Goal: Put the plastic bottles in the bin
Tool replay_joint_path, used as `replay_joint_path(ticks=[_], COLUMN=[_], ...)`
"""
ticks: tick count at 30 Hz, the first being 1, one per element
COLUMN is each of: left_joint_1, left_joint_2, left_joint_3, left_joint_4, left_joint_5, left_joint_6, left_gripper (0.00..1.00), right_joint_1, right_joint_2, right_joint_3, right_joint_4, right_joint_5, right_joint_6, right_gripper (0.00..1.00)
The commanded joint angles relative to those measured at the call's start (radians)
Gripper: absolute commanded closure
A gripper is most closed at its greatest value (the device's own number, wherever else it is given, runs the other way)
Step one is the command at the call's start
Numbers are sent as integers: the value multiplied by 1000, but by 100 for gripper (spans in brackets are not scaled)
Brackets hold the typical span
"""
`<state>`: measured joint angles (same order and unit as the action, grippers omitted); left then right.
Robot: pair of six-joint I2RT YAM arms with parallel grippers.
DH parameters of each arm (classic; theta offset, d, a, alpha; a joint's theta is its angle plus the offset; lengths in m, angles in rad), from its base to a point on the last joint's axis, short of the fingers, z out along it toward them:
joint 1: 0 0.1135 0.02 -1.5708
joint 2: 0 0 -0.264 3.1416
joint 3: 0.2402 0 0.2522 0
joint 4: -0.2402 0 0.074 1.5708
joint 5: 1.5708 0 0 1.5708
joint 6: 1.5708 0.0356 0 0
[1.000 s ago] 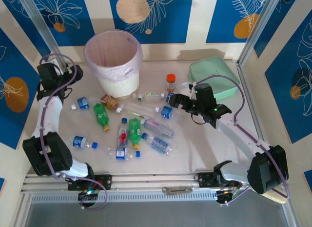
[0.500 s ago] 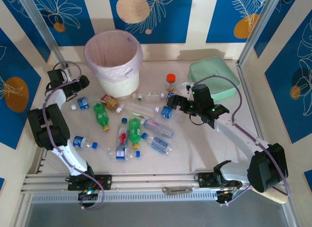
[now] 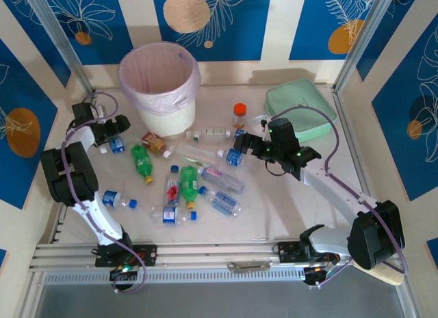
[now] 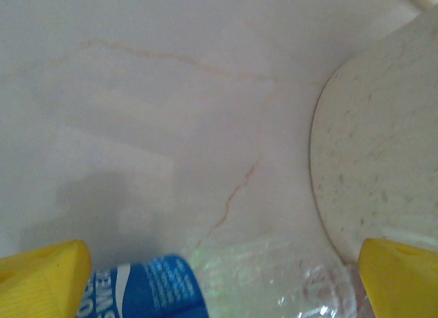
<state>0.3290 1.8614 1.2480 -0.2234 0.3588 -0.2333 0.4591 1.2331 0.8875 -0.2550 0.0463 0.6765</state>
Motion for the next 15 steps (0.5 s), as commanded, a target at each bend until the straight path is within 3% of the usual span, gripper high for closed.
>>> replay_joint_path(ticks=[1,15], left_joint_1=[-14,-88], left_joint_2=[-71,-207], left_joint_3=[-45,-159], left_joint_4=[-38,-106], left_joint_5=[-1,-120], left_joint_6=[14,83], left_gripper=[0,0], right_joint_1=[9,1], right_joint_2=[-9,-28], right_joint_3=[-17,-54], right_joint_4=[0,10], right_joint_5=[8,6], right_joint_6=[-14,-22], right_gripper=[1,1])
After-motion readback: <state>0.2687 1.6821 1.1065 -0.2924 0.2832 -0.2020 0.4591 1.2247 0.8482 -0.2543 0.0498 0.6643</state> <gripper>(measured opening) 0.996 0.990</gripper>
